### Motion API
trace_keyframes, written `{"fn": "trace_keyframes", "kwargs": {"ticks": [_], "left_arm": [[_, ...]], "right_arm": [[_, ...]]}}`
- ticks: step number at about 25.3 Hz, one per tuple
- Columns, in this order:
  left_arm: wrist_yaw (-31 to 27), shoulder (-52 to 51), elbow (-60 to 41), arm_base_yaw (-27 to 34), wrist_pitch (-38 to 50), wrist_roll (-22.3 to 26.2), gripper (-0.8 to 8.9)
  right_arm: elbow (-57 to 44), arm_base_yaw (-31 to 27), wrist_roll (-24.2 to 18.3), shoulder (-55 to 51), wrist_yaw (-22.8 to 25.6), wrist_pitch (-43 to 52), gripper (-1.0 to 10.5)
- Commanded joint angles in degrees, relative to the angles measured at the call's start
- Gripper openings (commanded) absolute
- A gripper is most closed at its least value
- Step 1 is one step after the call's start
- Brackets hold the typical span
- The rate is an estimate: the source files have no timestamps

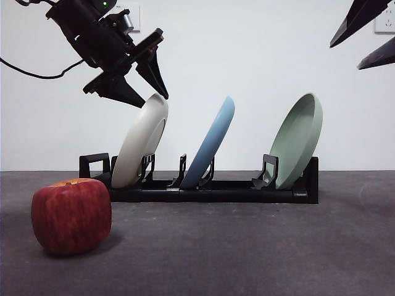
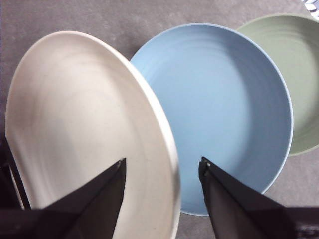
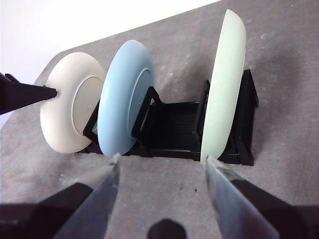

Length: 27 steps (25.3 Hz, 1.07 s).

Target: Take the yellow plate from the plate rack,put the plate on the table,take the apple from the table,put the apple in the plate

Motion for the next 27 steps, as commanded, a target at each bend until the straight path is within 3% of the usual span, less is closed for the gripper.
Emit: {"fn": "trace_keyframes", "kwargs": {"ticks": [1, 3, 13, 19, 27], "left_arm": [[0.04, 0.37, 0.04, -0.09, 0.20, 1.25, 1.81], [0.74, 0.37, 0.04, -0.09, 0.24, 1.31, -0.12], [2.32, -0.50, 1.01, -0.09, -1.03, 1.31, -0.08], [2.43, -7.30, 1.16, -0.81, -2.84, 3.13, -0.08], [3.48, -21.16, 1.16, -6.56, -13.42, 10.08, -0.08]], "right_arm": [[0.15, 0.17, -0.46, 0.11, -0.04, 0.17, 2.8], [0.15, 0.17, -0.46, 0.11, -0.04, 0.17, 2.8], [0.15, 0.17, -0.46, 0.11, 0.04, 0.13, 2.8], [0.15, 0.17, -0.46, 0.11, 0.04, -0.55, 2.8], [0.15, 0.15, -0.48, 0.09, 0.07, -0.48, 2.8]]}}
